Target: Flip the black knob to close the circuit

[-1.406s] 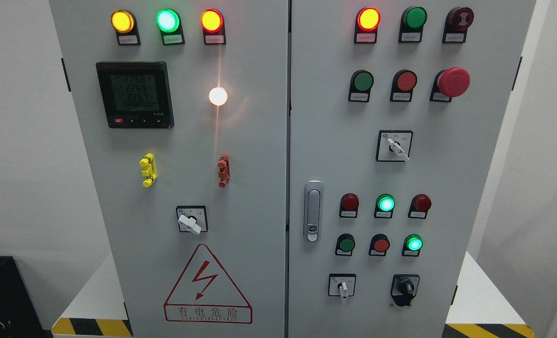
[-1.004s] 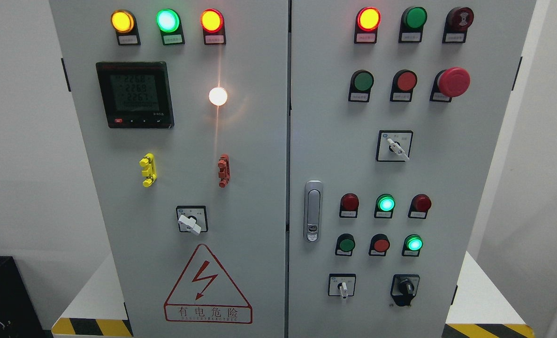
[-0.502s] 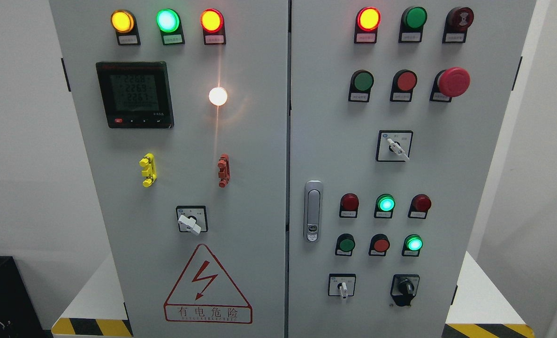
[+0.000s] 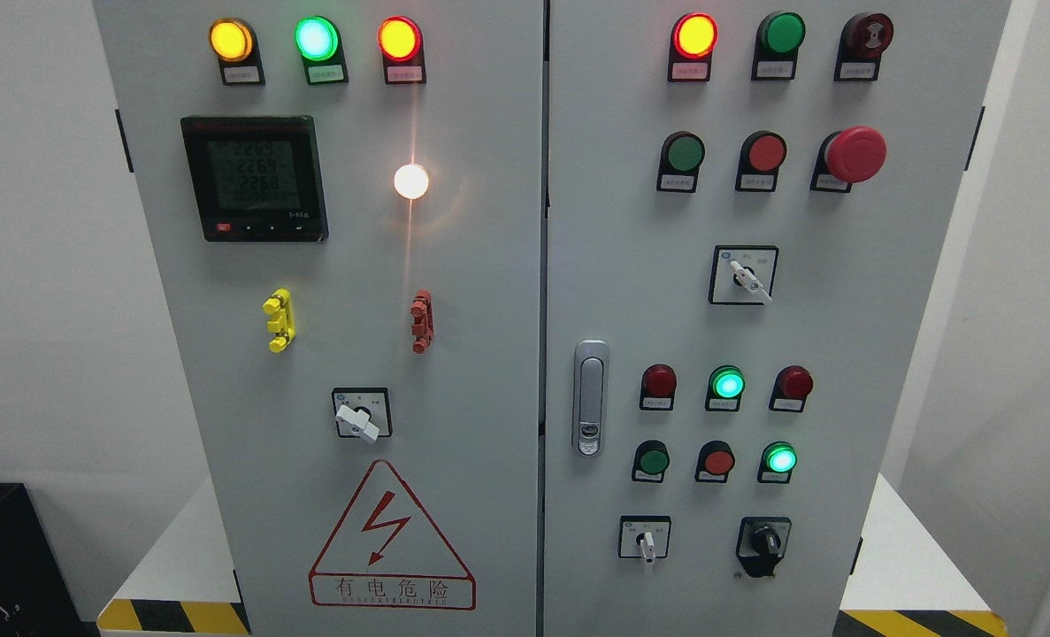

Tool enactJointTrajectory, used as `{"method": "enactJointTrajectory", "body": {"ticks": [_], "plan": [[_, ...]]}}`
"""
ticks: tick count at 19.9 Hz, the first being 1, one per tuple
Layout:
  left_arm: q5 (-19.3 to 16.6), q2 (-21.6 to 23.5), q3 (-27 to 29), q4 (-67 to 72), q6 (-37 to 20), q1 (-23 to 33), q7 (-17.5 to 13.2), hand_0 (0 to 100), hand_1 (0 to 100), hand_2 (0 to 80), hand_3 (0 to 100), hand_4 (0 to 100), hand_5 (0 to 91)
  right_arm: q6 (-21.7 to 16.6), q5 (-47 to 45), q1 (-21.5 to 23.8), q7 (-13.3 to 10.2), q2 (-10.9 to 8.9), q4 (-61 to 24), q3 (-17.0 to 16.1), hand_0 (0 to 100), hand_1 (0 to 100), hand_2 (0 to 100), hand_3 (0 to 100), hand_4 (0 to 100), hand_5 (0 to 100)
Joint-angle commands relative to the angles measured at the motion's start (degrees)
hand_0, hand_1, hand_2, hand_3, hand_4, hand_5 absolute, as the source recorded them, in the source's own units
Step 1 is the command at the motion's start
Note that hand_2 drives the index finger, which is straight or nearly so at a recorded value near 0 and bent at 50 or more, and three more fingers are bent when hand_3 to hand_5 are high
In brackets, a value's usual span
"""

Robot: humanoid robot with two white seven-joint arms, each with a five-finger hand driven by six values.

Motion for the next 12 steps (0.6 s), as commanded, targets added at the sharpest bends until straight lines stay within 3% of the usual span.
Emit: {"method": "enactJointTrajectory", "body": {"ticks": [1, 8, 12], "plan": [[0.0, 0.0, 0.0, -1.7, 0.0, 1.3, 0.0, 12, 56, 0.0, 0, 0, 0.0, 0.1, 9.5, 1.3, -2.5, -0.06, -18.1, -1.3, 0, 12, 24, 41, 34, 13], [0.0, 0.0, 0.0, -1.7, 0.0, 1.3, 0.0, 12, 56, 0.0, 0, 0, 0.0, 0.9, 22.7, 1.5, -3.1, -0.06, -32.1, -7.6, 0, 12, 31, 50, 42, 31], [0.0, 0.0, 0.0, -1.7, 0.0, 1.3, 0.0, 12, 56, 0.0, 0, 0, 0.0, 1.2, 27.2, 1.5, -3.2, -0.06, -38.7, -9.0, 0, 12, 36, 57, 50, 40]]}}
